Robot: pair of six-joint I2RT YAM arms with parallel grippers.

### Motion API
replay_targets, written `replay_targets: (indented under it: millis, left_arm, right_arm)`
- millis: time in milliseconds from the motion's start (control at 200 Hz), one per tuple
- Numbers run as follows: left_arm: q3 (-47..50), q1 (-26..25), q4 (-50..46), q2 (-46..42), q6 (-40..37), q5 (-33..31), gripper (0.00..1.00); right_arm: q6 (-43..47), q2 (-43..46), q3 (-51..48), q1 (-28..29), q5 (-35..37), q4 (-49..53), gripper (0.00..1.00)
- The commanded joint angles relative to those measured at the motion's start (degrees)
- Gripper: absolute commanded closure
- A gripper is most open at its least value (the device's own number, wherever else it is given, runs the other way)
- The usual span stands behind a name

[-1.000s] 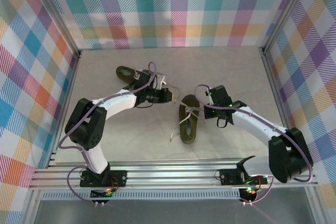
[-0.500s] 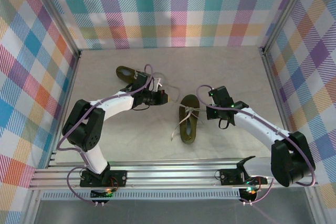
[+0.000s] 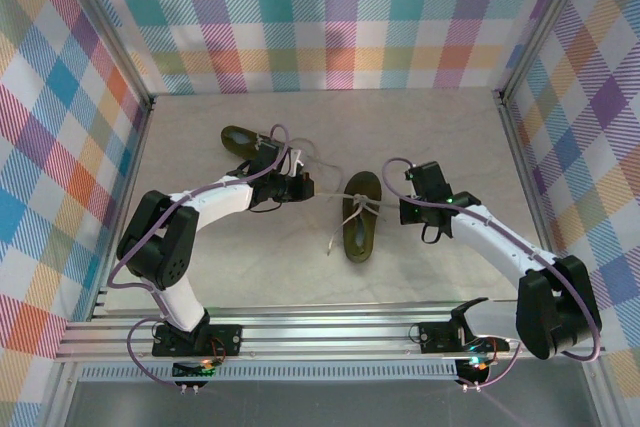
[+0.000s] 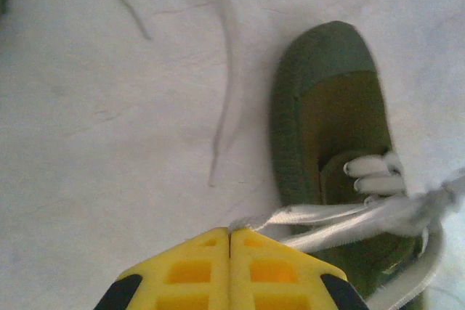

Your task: Tie the shoes

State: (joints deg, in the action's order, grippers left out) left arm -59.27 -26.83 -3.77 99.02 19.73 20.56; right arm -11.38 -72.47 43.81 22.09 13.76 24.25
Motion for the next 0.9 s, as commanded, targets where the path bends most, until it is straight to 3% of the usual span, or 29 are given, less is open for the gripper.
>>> replay_targets:
  millis: [0, 115, 260, 350, 425, 530, 625, 740, 895]
  left_arm:
    - [1.2, 1.9, -3.4, -0.7, -0.3, -5.7, 1.00]
    - [1.2, 1.9, -3.6, 0.3, -0.3, -5.9, 1.00]
    - [1.5, 1.6, 0.3, 0.8, -0.7, 2.9, 1.00]
    - [0.9, 0.9, 0.9, 0.7, -1.2, 4.8, 1.00]
    - [0.6, 0.5, 1.1, 0.9, -1.3, 5.2, 1.00]
    - [0.0, 0.5, 1.0, 1.7, -1.2, 5.5, 1.00]
    - [0.0, 0.5, 1.3, 1.9, -0.9, 5.6, 1.00]
    - [-0.3, 0.5, 0.8, 2.0, -0.8, 4.8, 1.00]
    - [-1.6, 0.6, -0.8, 3.1, -1.0, 3.6, 1.00]
  right_arm:
    - [1.1, -0.5, 0.6, -1.8, 3.1, 4.2, 1.00]
    - [1.6, -1.2, 0.9, -2.4, 3.1, 4.8, 1.00]
    - [3.3, 0.2, 0.1, -2.0, -1.3, 2.1, 1.00]
    - [5.3, 3.0, -0.3, -0.8, -5.8, -0.3, 1.00]
    - [8.6, 4.1, 0.0, 1.1, -10.9, -3.0, 0.78]
    - [10.4, 2.2, 1.8, 2.0, -17.0, -6.5, 0.54]
    - [12.7, -1.8, 4.1, 2.0, -20.8, -8.9, 0.42]
    - [22.0, -6.4, 5.5, 1.9, -26.9, -10.8, 0.35]
    - [27.4, -11.5, 8.4, 1.9, -29.4, -11.5, 0.35]
